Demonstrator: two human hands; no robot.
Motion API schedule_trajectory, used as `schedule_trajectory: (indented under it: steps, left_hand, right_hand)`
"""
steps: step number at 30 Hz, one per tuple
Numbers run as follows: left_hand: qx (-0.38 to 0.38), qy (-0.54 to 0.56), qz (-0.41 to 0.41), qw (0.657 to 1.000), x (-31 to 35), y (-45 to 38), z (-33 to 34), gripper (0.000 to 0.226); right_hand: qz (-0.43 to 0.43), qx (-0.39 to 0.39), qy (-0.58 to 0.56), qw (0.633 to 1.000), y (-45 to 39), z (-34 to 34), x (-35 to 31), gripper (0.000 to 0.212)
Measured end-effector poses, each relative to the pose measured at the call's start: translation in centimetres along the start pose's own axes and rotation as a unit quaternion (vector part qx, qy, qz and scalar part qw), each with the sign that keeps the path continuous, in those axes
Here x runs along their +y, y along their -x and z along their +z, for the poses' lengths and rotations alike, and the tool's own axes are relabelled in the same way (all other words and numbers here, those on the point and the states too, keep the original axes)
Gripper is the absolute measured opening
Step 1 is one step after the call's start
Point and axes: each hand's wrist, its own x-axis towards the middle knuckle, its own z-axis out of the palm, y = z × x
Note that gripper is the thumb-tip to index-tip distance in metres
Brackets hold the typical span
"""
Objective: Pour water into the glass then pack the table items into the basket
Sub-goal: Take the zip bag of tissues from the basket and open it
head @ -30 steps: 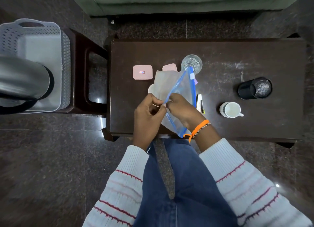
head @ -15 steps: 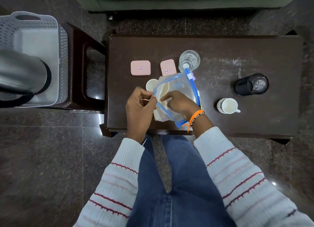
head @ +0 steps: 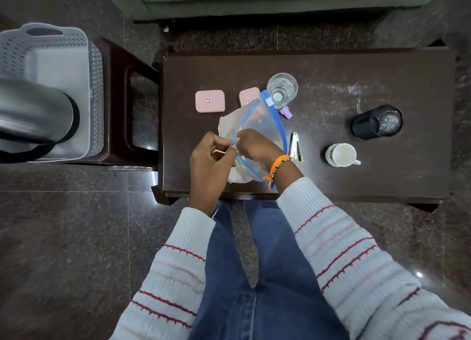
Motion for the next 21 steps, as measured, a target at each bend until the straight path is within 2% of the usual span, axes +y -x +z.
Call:
schedule_trajectory:
  steps: [4,6,8,10,13,16,21]
  left_hand:
    - [-0.002,-0.004,0.008,1.0,0.0,0.3,-0.3,0.02]
    - [-0.005,0.0,0.011,1.0,0.0,0.4,-0.4,0.021]
    - [-0.013,0.002,0.014,1.0,0.0,0.3,-0.4,0.023]
    - [-0.024,0.004,0.017,1.0,-0.1,0.2,-0.3,0.025]
    - [-0.043,-0.009,0.013,0.999,-0.5,0.1,-0.4,0.026]
    - [-0.024,-0.043,0.003,0.999,-1.2,-0.2,-0.7,0.025]
    - [0.048,-0.111,-0.009,0.993,-1.9,-1.0,-1.0,0.019]
  right_hand:
    - [-0.019,-0.021,-0.027,0.999,0.2,0.3,0.0,0.046]
    - [-0.018,-0.037,-0.01,0.999,0.4,0.4,-0.1,0.037]
    - [-0.012,-0.054,0.021,0.998,0.7,0.3,-0.6,0.012]
    - [-0.012,-0.069,0.034,0.997,1.2,0.2,-1.1,0.027]
    - [-0.027,-0.083,0.004,0.996,1.7,0.4,-1.3,0.028]
    - [-0.041,-0.045,0.029,0.998,1.1,1.1,-1.2,0.022]
    - [-0.089,0.084,0.008,0.992,0.6,2.0,0.5,0.018]
